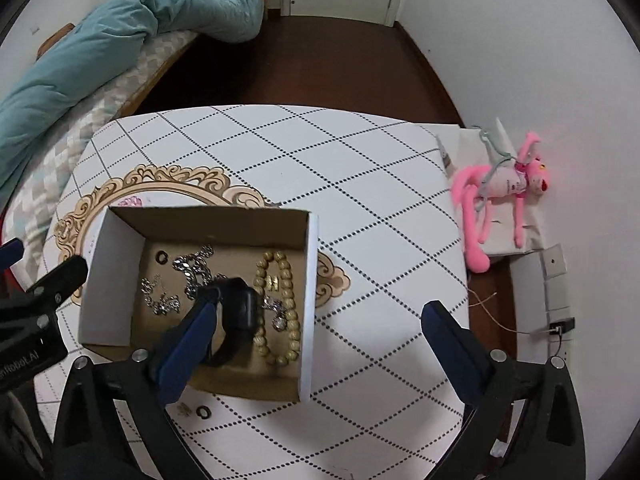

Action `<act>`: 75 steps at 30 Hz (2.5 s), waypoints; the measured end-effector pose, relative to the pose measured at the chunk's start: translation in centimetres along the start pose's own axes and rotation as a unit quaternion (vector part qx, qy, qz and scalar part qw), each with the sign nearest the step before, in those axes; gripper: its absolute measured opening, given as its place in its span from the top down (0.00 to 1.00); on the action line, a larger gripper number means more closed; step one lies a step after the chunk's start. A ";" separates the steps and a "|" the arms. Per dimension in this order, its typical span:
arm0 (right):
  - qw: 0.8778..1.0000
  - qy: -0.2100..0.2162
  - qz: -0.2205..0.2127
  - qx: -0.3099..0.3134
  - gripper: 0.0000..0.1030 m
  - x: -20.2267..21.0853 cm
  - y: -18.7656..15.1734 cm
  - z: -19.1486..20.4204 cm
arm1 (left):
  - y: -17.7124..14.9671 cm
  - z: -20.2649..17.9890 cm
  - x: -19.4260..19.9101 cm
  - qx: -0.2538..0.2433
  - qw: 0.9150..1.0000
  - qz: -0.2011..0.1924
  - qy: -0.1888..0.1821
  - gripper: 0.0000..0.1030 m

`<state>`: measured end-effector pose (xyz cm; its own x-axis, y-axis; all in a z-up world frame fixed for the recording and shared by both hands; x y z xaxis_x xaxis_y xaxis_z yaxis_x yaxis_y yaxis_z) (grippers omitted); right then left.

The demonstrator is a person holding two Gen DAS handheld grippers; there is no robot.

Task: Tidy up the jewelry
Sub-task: 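Drop the black ring and gold earring into the white box, then grasp the other gold earring with the left tool while the right tool grasps the other black ring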

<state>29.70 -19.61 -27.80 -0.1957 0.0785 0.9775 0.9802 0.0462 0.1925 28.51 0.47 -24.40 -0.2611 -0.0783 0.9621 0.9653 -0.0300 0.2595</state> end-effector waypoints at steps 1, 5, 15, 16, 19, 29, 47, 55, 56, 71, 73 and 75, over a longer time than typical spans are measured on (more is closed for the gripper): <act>1.000 -0.001 -0.002 -0.002 0.00 0.2 -0.2 -0.1 | -0.3 0.0 0.3 0.001 1.000 -0.003 0.000 0.00; 1.000 0.001 -0.021 -0.014 0.00 1.6 -1.0 -0.4 | -1.0 -0.3 1.7 0.001 1.000 -0.024 -0.004 0.00; 0.995 -0.005 -0.092 -0.039 0.00 6.7 -5.0 -1.8 | -3.5 -0.9 6.8 0.004 0.996 -0.084 -0.009 0.00; 0.994 -0.005 -0.098 -0.041 0.00 7.2 -5.3 -1.9 | -3.8 -1.0 7.3 0.006 0.996 -0.089 -0.012 0.00; 0.991 -0.008 -0.122 -0.049 0.00 9.4 -6.2 -2.3 | -4.6 -0.9 8.9 0.011 0.994 -0.105 -0.016 0.00; 0.983 0.007 -0.173 -0.067 0.00 15.0 -8.3 -2.6 | -6.4 -1.0 12.9 0.020 0.989 -0.142 -0.035 0.00; 0.994 0.103 -0.010 -0.023 0.33 -0.7 -12.1 4.6 | -12.9 1.6 -3.1 0.018 0.998 0.058 0.025 0.00; 0.993 0.117 0.006 0.018 0.52 -4.8 -12.7 8.9 | -14.1 2.9 -5.1 0.032 0.996 0.079 0.029 0.00; 0.993 0.112 0.003 0.024 0.53 -5.0 -12.7 9.3 | -14.2 3.0 -5.2 0.033 0.996 0.081 0.030 0.00; 0.995 0.094 -0.043 0.013 0.88 -3.6 -12.4 6.2 | -13.9 0.5 -4.9 0.018 0.997 0.068 0.011 0.00; 0.994 0.097 -0.042 -0.011 0.88 -3.3 -13.0 4.1 | -13.3 -1.7 -4.6 0.007 0.998 0.059 -0.014 0.00; 0.994 0.095 -0.041 -0.032 0.88 -3.0 -13.6 2.1 | -12.7 -3.9 -4.4 -0.006 0.998 0.050 -0.031 0.00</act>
<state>16.86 -18.38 -33.55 -0.2716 -0.1127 0.9558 0.9623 -0.0201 0.2711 17.32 -2.66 -32.26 -0.1616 -0.0188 0.9867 0.9863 -0.0362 0.1609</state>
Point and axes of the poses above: each gripper's, at about its wrist camera, not at the fingertips, and x roughly against the way its jaws point, z to its left, y to its top, the point moved 10 cm from there along -x, roughly the way its jaws point, and after that the axes turned 10 degrees about z, right-handed, at the moved point
